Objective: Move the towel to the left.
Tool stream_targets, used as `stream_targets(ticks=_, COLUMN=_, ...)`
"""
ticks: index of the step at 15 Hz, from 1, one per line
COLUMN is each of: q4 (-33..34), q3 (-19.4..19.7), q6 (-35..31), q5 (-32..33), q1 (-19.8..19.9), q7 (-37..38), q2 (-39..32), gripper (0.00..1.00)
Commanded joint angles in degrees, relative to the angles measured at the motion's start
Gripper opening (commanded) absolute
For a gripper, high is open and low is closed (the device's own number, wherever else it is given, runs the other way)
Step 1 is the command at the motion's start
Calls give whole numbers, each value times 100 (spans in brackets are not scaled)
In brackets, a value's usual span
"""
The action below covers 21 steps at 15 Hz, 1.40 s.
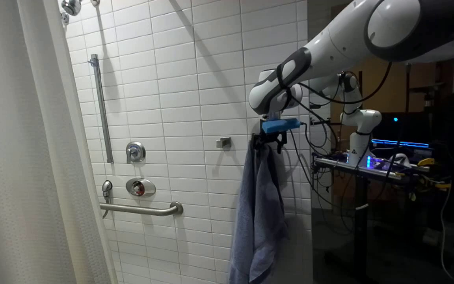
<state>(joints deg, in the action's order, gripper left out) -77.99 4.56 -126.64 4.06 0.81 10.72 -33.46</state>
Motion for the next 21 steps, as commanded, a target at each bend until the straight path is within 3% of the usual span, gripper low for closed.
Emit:
stream_targets(ticks=1, q4=-1404, q3=43, q6=-847, q5=89, q1=-42, q7=-29, q2=745, gripper=100)
stream_targets(ticks=5, q4=-2528, q3=59, q6=-1553, q5=167, q1=-63, q7=-94, q2=1284, gripper=100)
stream_targets(ticks=7, q4=-2840, q3=26, q6=-1453, q5=179, q1=-47, q7=-235, q2=1489, gripper=100)
stream_targets(ticks=8, q4=-2223, q3=27, q6=-1375, q5=72, q1=-15, q7=-114, q2=1009, gripper=100)
stream_targets(ticks=11, q4=-2584, q3=16, q6=-1377, q5=81, q1=-20, q7=-166, q2=1268, gripper=100)
stream_targets(ticks=16, q4=-2628, q3=13, q6=-1377, q5=83, q1=-18, q7=-195, q2=1311, gripper=100)
stream_targets(ticks=21, q4=-2607, q3=55, q6=-2109, q5=209, q1=-122, q7=-26, q2=1134, gripper=100)
